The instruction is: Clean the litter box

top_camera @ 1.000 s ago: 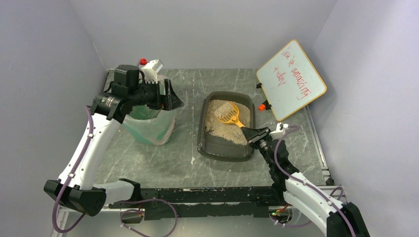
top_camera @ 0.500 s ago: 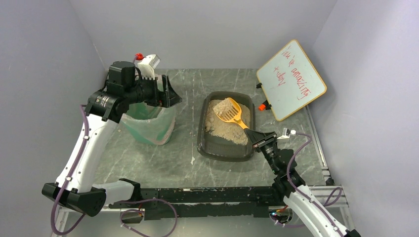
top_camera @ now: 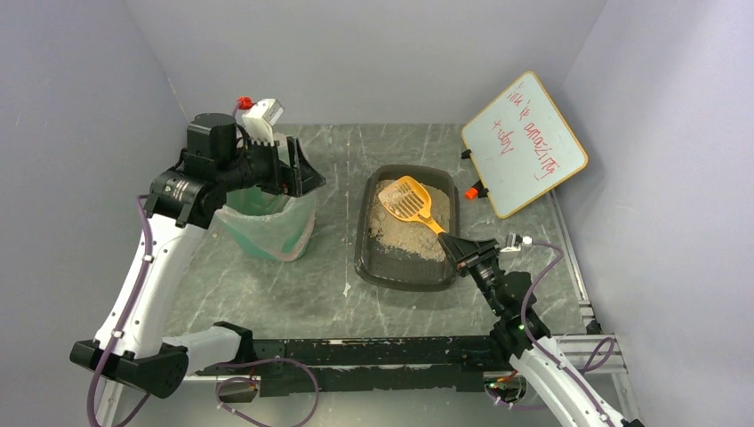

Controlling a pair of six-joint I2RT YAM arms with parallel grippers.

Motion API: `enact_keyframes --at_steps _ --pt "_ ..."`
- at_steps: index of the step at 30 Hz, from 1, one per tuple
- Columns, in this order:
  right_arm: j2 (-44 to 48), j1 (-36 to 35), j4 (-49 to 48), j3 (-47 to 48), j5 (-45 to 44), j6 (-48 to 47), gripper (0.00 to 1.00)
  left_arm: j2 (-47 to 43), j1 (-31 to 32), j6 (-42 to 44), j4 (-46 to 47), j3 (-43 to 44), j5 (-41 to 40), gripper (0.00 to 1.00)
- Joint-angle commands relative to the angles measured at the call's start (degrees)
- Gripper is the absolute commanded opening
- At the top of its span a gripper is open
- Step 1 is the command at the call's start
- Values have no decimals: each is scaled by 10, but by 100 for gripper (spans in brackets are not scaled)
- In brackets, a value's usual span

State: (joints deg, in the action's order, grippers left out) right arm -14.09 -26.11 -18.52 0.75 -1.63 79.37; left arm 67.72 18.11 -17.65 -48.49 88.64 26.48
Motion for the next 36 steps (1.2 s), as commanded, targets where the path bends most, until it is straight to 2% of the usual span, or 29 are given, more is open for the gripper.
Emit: enact_keyframes --at_steps 1,2,5,7,10,12,14,17,19,21,24,26,28,30,31,34,36 --pt "7 3 -39 -12 -4 23 0 -19 3 11 12 2 18 90" --pt "-3 3 -78 -28 11 35 0 -20 3 10 13 1 17 90" --pt "12 4 2 6 -12 20 0 -19 4 13 11 1 18 90" --pt "3 4 -85 -28 10 50 0 -20 6 13 14 -2 16 91" --pt "10 5 -13 11 -16 38 0 -18 9 15 11 0 14 90" --pt "-10 5 -108 -6 7 65 0 -18 10 14 15 -3 14 90" --pt "-15 7 -67 6 -1 61 0 -15 10 15 12 2 14 90" --pt "-33 8 -126 3 13 63 0 -15 11 16 10 6 9 90" --pt "-22 11 -78 23 -6 54 0 -13 12 17 6 9 4 90" --pt "-45 11 -129 19 11 59 0 -14 13 18 6 8 1 90" --pt "-46 12 -110 23 18 60 0 -11 13 15 9 8 2 90" --pt "-72 13 -176 6 49 76 0 -9 13 13 10 8 3 90" --pt "-51 19 -143 2 21 88 0 -9 13 13 8 9 -1 90" --pt "-75 16 -181 5 50 80 0 -8 14 12 4 10 -6 90" --pt "-88 18 -187 11 70 78 0 -8 13 13 -1 12 -12 90" --pt "-50 26 -153 7 30 80 0 -9 14 12 -19 19 -61 89" --pt "-68 28 -144 30 65 56 0 -9 14 10 -37 25 -116 90"
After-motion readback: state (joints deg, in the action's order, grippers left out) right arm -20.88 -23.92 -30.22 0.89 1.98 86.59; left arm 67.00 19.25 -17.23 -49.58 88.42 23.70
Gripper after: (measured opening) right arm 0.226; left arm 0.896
